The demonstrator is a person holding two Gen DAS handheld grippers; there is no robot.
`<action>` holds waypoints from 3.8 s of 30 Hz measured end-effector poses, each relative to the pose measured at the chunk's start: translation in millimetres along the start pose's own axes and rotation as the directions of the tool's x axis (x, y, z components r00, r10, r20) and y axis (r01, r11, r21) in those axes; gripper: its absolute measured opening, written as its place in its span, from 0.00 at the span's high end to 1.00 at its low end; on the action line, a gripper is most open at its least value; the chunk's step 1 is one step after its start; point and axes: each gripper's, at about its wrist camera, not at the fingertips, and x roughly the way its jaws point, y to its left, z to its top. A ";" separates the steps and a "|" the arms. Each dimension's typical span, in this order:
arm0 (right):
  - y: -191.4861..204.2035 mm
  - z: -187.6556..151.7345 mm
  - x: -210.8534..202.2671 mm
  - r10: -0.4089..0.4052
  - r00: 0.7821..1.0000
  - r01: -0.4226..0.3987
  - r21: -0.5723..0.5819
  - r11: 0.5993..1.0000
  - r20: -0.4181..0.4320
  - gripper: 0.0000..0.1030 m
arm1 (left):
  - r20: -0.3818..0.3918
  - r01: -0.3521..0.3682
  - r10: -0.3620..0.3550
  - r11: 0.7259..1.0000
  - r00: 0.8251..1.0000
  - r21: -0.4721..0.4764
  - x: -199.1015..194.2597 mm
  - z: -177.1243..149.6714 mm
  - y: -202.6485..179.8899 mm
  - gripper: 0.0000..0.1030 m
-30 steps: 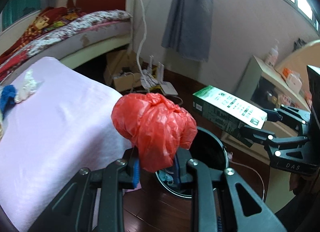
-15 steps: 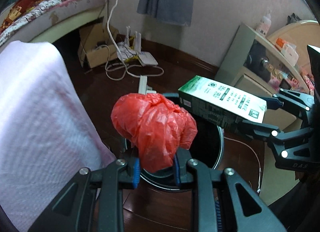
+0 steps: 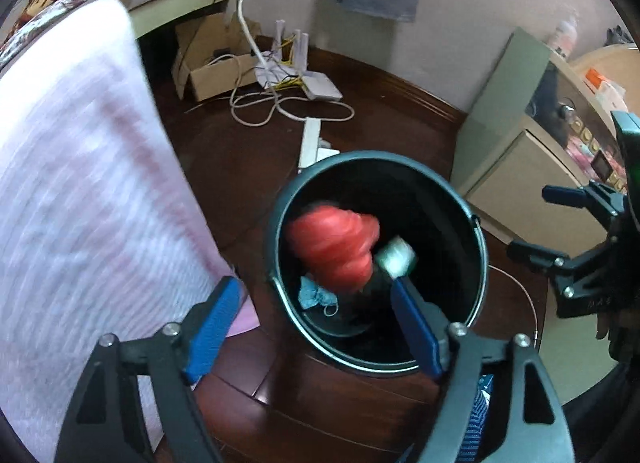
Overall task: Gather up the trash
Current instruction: 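Carry the red bag and milk carton over the bin and release both, then move both empty grippers back toward the table, then grasp the red paper cup with the left gripper while the right gripper grasps the white tissue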
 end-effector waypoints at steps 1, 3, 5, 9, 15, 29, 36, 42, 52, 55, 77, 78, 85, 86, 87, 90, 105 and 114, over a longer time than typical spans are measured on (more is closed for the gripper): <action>0.4 0.2 0.6 -0.006 1.000 0.006 0.004 1.000 -0.005 0.00 | 0.000 -0.005 0.005 1.000 1.000 -0.005 -0.6 -1.4 1.2 0.23; 1.9 1.5 -0.7 -0.002 1.000 0.002 0.005 1.000 -0.001 0.00 | 0.005 -0.014 0.014 1.000 1.000 -0.008 -1.7 -3.1 2.6 0.22; 5.6 1.1 -4.1 -0.008 1.000 0.008 -0.004 1.000 0.004 0.00 | 0.010 -0.018 0.019 1.000 1.000 -0.010 -2.5 -3.6 3.7 0.22; 11.3 3.6 -9.2 -0.003 1.000 0.003 -0.011 1.000 0.016 0.00 | 0.026 -0.038 0.038 0.999 0.999 -0.010 -5.9 -2.0 3.1 0.12; 16.2 7.6 -16.9 -0.002 0.999 0.003 -0.021 1.000 0.041 0.00 | 0.065 -0.069 0.071 0.997 0.995 -0.022 -21.1 -2.6 8.2 0.06; 42.2 23.8 -54.3 0.034 0.991 -0.028 -0.053 0.998 0.126 0.00 | 0.151 -0.111 0.114 0.993 0.982 -0.031 -70.9 -2.5 11.9 0.01; 63.5 37.1 -73.8 0.068 0.982 -0.055 -0.081 0.995 0.178 0.00 | 0.197 -0.150 0.163 0.986 0.967 -0.078 -99.3 -7.0 26.8 0.01; 85.2 50.8 -87.3 0.111 0.969 -0.089 -0.111 0.990 0.219 0.00 | 0.224 -0.196 0.226 0.969 0.948 -0.148 -119.5 -14.1 48.9 0.01; 146.9 82.0 -102.6 0.224 0.930 -0.170 -0.199 0.965 0.291 0.00 | 0.255 -0.302 0.392 0.894 0.884 -0.330 -158.8 -39.5 108.8 0.01; 175.3 94.2 -105.4 0.262 0.914 -0.193 -0.235 0.953 0.311 0.00 | 0.247 -0.323 0.448 0.849 0.859 -0.417 -172.8 -53.6 137.9 0.01; 341.3 197.8 -88.7 0.365 0.874 -0.230 -0.389 0.892 0.321 0.00 | 0.142 -0.362 0.637 0.592 0.758 -0.720 -203.3 -67.9 289.9 0.06; 344.7 203.1 -84.3 0.367 0.876 -0.234 -0.390 0.891 0.314 0.00 | 0.140 -0.358 0.632 0.592 0.762 -0.722 -200.4 -65.7 293.4 0.08; 363.8 228.1 -65.8 0.368 0.885 -0.237 -0.404 0.884 0.286 0.00 | 0.121 -0.342 0.603 0.593 0.788 -0.729 -181.9 -48.0 315.7 0.10; 366.9 230.9 -63.6 0.369 0.885 -0.237 -0.408 0.881 0.283 0.00 | 0.113 -0.341 0.595 0.595 0.796 -0.728 -178.5 -46.5 319.8 0.10; 369.6 232.9 -62.2 0.372 0.885 -0.239 -0.411 0.880 0.280 0.00 | 0.106 -0.347 0.595 0.594 0.796 -0.726 -176.7 -46.1 321.5 0.12; 383.1 241.2 -55.0 0.385 0.887 -0.252 -0.429 0.867 0.256 0.00 | 0.091 -0.349 0.581 0.599 0.809 -0.721 -174.7 -51.1 329.5 0.19; 424.5 305.0 -21.7 0.399 0.896 -0.291 -0.417 0.861 0.198 0.00 | 0.086 -0.348 0.571 0.606 0.816 -0.715 -191.1 -71.9 354.1 0.33; 428.4 306.0 -9.7 0.410 0.902 -0.318 -0.434 0.843 0.135 0.46 | 0.076 -0.327 0.536 0.615 0.841 -0.718 -180.1 -72.2 363.4 0.47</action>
